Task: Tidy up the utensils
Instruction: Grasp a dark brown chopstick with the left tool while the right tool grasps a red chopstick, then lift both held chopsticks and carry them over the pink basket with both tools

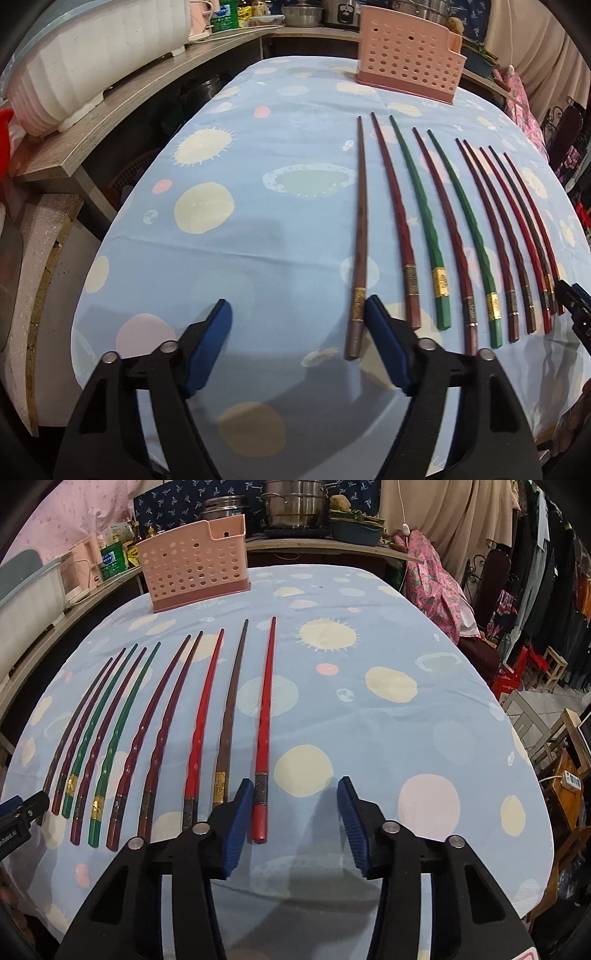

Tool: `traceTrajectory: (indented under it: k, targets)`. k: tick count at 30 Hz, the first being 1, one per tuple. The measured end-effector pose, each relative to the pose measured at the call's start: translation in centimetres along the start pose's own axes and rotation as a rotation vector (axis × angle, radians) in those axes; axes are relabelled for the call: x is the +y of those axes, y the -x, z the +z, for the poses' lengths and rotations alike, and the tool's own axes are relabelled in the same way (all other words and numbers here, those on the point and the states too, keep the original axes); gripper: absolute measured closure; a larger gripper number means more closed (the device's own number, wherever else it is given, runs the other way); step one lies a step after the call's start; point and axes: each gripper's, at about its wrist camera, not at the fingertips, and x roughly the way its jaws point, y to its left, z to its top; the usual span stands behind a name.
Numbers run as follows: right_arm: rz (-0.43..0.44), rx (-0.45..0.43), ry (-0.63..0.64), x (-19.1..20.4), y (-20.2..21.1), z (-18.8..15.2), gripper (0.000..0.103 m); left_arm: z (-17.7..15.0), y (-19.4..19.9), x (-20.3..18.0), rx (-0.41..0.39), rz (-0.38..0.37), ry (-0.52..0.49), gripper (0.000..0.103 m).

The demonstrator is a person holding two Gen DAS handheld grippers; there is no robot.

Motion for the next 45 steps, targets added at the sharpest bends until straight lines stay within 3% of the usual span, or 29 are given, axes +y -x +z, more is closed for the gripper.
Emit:
traceTrajectory:
  k: [8, 10, 11, 13, 17, 25, 33, 45]
  targets:
    - [0.048, -0.003, 0.031, 0.5, 0.0, 0.1, 0.082, 0.2, 0.3, -0.8, 0.011, -0.038, -0.024, 0.070]
    - [0.071, 0.002, 0.039, 0.6, 0.0, 0.1, 0.089, 0.4, 0.4, -0.7, 0.020, -0.067, -0.011, 0.082]
    - [0.080, 0.005, 0.043, 0.8, -0.1, 0.2, 0.093, 0.5, 0.4, -0.6, 0.028, -0.086, -0.005, 0.094]
    - [0.085, 0.015, 0.050, 0.9, -0.1, 0.3, 0.096, 0.6, 0.4, -0.4, 0.041, -0.120, 0.008, 0.095]
    - [0.098, 0.029, 0.045, 0.7, 0.4, 0.7, 0.096, 0.9, 0.9, -0.2, 0.044, -0.116, 0.014, 0.096]
    - [0.100, -0.033, 0.008, -1.0, 4.1, 3.5, 0.096, 3.5, 4.3, 0.6, -0.010, -0.111, 0.032, 0.096]
    - [0.109, -0.194, -0.031, -2.8, 8.6, 10.9, 0.096, 10.2, 9.4, 1.1, -0.160, -0.113, 0.058, 0.096]
    - [0.182, -0.310, -0.082, -3.8, 8.7, 21.4, 0.096, 21.7, 11.9, 0.6, -0.329, -0.090, 0.066, 0.096]
